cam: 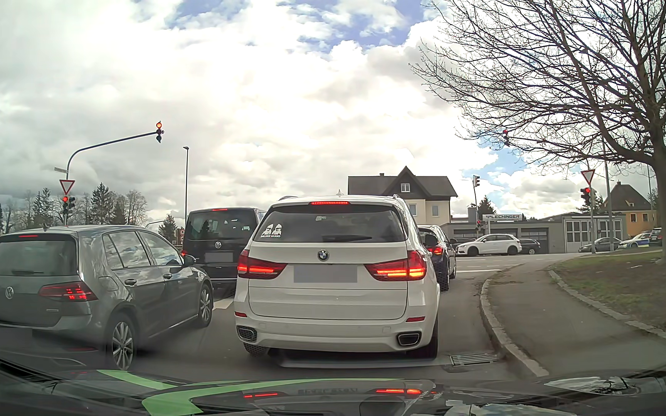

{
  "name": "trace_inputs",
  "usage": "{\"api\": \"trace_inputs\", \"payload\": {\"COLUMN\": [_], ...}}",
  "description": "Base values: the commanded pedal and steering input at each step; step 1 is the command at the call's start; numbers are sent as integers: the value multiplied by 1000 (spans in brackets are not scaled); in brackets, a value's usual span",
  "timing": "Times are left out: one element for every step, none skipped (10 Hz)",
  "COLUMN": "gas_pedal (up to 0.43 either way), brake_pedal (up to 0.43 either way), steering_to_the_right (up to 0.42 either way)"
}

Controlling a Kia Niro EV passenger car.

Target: Follow the waypoints while adhering to traffic rules and regulations

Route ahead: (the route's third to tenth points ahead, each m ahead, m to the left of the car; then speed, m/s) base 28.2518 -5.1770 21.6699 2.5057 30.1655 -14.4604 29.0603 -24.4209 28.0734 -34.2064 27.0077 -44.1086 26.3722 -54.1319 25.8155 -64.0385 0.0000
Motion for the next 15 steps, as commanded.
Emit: {"api": "trace_inputs", "payload": {"gas_pedal": [0, 0, 0, 0, 0, 0, 0, 0, 0, 0, 0, 0, 0, 0, 0], "brake_pedal": [329, 329, 329, 329, 329, 329, 329, 329, 329, 329, 329, 329, 329, 329, 329], "steering_to_the_right": [16, 16, 16, 16, 16, 16, 16, 16, 16, 16, 16, 16, 16, 16, 16]}}
